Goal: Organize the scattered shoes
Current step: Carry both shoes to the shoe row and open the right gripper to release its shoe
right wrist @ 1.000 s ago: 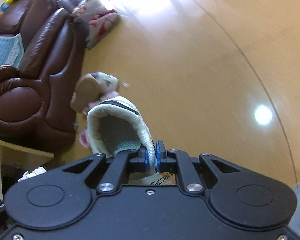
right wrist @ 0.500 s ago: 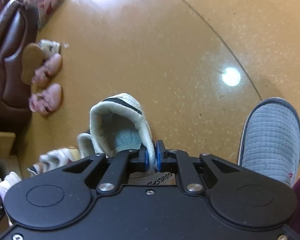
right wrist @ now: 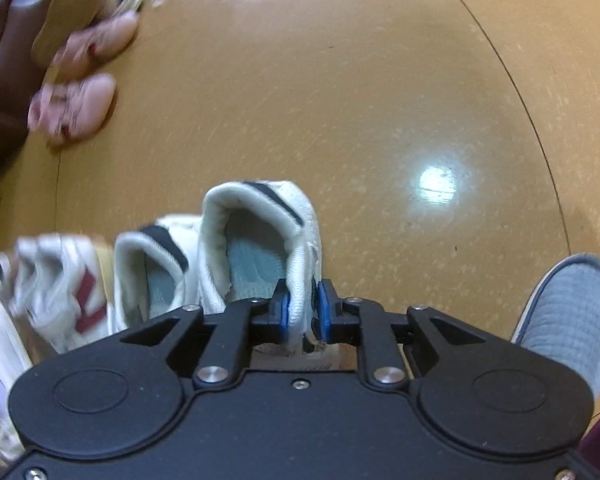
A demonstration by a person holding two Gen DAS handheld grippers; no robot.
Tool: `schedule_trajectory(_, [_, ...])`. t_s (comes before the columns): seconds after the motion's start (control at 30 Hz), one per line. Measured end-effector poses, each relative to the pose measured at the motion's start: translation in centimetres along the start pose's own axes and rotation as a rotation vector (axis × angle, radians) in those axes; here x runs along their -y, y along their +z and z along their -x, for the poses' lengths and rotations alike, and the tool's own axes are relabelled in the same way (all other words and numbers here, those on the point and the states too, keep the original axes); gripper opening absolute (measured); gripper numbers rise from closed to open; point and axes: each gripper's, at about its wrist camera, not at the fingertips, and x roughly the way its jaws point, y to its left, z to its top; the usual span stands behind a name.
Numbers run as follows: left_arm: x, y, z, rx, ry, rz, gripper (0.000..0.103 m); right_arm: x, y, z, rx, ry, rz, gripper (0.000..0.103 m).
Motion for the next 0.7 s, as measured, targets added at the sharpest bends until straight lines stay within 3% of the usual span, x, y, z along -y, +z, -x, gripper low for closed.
schedule_trajectory(0.07, [-0.7,0.1,1.2,0.022,0.012,0.004,0.016,0.3,0.2,0.5,0.013,0.004,-0.038,0.031])
schedule_trajectory(0.1, [-0.9,0.2,1.6,0.030,0.021,0.002,0.016,0.6,0.3,1.0,0.026,0.003,-0.067,0.053])
schedule_trajectory(0.13, [-1.2,0.3,2.1,0.038,0.029,0.000,0.016,0.8,0.5,1.5,0.039,-0.001,-0.095,0.069])
schedule_trajectory(0.3, [-3.6,1.3,6.1,0.099,0.090,0.003,0.017,0.1,1.5,5.6,0.084,0.023,-0.106,0.070])
schedule_trajectory(0.47, [-5.6,2.2,9.3,0.114,0.128,-0.022,0.016,-1.0,4.7,12.6,0.172,0.181,-0.138,0.073])
schedule_trajectory(0.57, [-6.5,1.9,10.1,0.095,0.152,-0.036,0.016,-1.6,6.4,16.6,0.221,0.229,-0.126,0.076])
schedule_trajectory(0.7, [-6.6,0.2,8.4,0.009,0.153,-0.075,0.016,-2.2,7.4,20.5,0.230,0.268,-0.094,0.077])
